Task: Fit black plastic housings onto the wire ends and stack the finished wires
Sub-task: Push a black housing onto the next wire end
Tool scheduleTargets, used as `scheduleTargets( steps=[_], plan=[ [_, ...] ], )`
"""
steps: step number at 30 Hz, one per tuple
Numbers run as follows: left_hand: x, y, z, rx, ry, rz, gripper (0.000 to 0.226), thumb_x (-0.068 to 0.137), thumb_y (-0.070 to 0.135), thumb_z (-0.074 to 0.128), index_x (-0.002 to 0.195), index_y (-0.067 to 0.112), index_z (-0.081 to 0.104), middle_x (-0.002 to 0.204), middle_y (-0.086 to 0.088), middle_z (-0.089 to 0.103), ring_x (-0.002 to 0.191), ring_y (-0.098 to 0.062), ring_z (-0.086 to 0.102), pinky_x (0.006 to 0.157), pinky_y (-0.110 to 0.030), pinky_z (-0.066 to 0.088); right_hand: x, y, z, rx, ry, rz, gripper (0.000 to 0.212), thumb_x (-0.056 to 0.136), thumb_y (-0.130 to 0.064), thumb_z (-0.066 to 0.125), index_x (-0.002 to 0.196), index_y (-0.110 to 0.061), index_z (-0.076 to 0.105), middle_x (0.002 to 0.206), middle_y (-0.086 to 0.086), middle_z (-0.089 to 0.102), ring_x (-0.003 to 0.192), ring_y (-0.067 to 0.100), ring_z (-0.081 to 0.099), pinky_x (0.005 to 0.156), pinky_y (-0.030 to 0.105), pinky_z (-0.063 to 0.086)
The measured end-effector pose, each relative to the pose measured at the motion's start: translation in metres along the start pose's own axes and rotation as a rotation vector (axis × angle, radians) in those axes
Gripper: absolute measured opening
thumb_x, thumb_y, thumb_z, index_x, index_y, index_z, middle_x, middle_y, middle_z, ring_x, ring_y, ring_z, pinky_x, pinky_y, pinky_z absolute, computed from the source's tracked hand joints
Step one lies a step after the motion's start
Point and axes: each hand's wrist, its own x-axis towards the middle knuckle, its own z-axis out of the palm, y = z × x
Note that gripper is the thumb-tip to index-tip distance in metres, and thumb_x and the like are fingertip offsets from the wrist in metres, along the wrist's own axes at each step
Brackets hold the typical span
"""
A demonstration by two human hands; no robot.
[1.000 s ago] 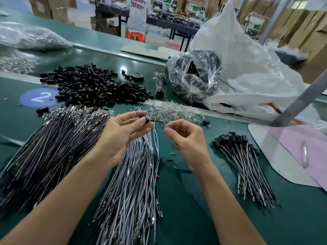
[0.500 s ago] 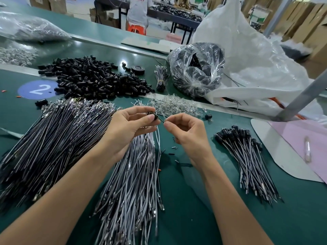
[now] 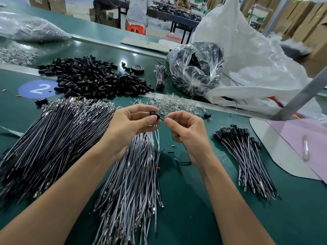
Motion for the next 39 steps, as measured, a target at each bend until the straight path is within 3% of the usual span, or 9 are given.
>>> scheduleTargets(
  steps=[7,14,19,22,27,33,39],
  plan=[
    [-0.0001,-0.0046,0.0003,0.062,-0.052,0.006,0.027,0.072,0.01,0.072,0.099,0.008,0.073,0.092,-0.012,0.076,0.087,-0.022,0.074,0.069,-0.024,0.058,0.0,0.0034,0.0016,-0.048,0.023,-0.044,0.013,0.084,-0.007,0.074,0.078,-0.018,0.07,0.073,0.008,0.072,0.053,0.005,0.051,0.049,0.015,0.039],
    [0.0023,-0.0058,0.0036,-0.16,0.03,-0.091,0.038,0.073,0.013,0.067,0.109,0.001,0.065,0.091,-0.012,0.076,0.076,-0.016,0.074,0.065,-0.021,0.058,0.0006,0.0096,0.0071,-0.21,0.091,-0.19,0.013,0.082,-0.008,0.077,0.08,-0.019,0.071,0.073,-0.004,0.072,0.063,0.008,0.062,0.061,0.022,0.048],
    [0.0022,-0.0028,0.0014,-0.275,0.064,-0.028,0.011,0.069,0.006,0.068,0.081,0.007,0.07,0.087,-0.009,0.076,0.076,-0.016,0.074,0.065,-0.021,0.058,-0.0017,0.0065,0.0047,-0.028,0.101,-0.154,0.004,0.087,-0.007,0.072,0.086,-0.01,0.07,0.076,0.007,0.074,0.064,0.024,0.072,0.054,0.024,0.053],
    [0.0025,-0.0003,-0.0013,-0.322,0.121,0.027,0.012,0.066,0.005,0.07,0.066,0.014,0.077,0.079,-0.004,0.075,0.074,-0.014,0.073,0.066,-0.019,0.057,-0.0011,0.0059,0.0025,-0.025,0.13,-0.15,0.007,0.087,-0.005,0.071,0.084,-0.011,0.07,0.074,0.006,0.073,0.063,0.026,0.072,0.054,0.026,0.053],
    [0.0041,0.0021,-0.0057,-0.345,0.15,0.069,0.013,0.065,0.002,0.07,0.068,0.012,0.077,0.079,-0.004,0.075,0.077,-0.016,0.073,0.068,-0.019,0.057,-0.0017,0.0072,0.003,-0.174,0.16,-0.193,0.014,0.083,-0.005,0.076,0.078,-0.019,0.074,0.067,0.001,0.072,0.059,0.021,0.071,0.056,0.028,0.057],
    [0.0028,0.0014,-0.0027,-0.275,0.092,0.111,0.016,0.065,0.0,0.07,0.071,0.012,0.077,0.082,-0.005,0.075,0.082,-0.018,0.073,0.072,-0.019,0.057,-0.0027,0.005,0.0047,-0.278,0.183,-0.219,0.01,0.081,-0.009,0.078,0.079,-0.019,0.076,0.066,0.003,0.073,0.06,0.024,0.07,0.061,0.044,0.059],
    [0.0042,0.001,-0.0037,-0.284,0.109,0.105,0.015,0.066,0.0,0.07,0.072,0.012,0.077,0.083,-0.006,0.075,0.084,-0.019,0.073,0.075,-0.021,0.058,-0.0033,0.004,0.004,-0.273,0.208,-0.244,0.006,0.08,-0.01,0.079,0.079,-0.015,0.078,0.067,0.004,0.073,0.063,0.029,0.067,0.061,0.043,0.056]
  ],
)
